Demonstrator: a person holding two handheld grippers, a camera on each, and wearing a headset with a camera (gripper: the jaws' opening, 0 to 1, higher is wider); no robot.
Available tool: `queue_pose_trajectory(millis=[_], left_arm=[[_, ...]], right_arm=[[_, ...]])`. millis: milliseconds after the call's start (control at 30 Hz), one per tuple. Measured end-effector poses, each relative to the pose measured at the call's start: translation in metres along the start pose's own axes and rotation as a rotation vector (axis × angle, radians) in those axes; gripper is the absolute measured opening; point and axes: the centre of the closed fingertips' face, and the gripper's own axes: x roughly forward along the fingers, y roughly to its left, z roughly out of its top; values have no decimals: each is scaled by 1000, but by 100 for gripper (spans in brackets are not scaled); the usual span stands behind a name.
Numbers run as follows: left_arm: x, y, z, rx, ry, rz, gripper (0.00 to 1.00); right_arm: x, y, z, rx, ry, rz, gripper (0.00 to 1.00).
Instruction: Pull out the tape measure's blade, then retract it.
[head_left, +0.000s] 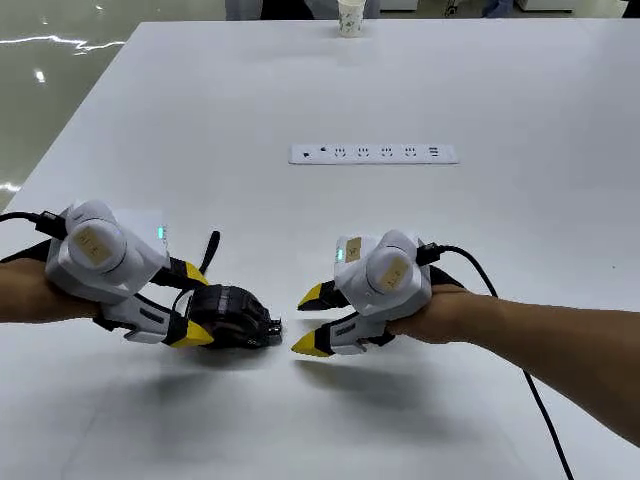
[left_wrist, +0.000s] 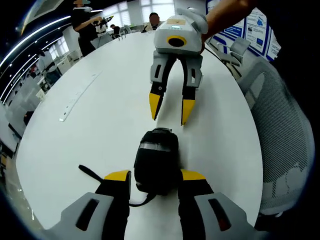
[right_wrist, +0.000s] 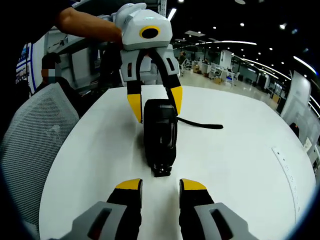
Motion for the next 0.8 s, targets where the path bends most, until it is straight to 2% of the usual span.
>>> queue_pose_trajectory(millis=[300, 533, 800], left_arm=[[3, -3, -3, 39, 33, -36, 26], [5, -3, -5, 56, 49, -49, 26], [6, -3, -5, 63, 51, -55, 26]], right_arm=[[14, 1, 8, -28, 15, 23, 20], [21, 1, 9, -41, 34, 29, 16], [26, 0, 8, -47, 44, 28, 12]])
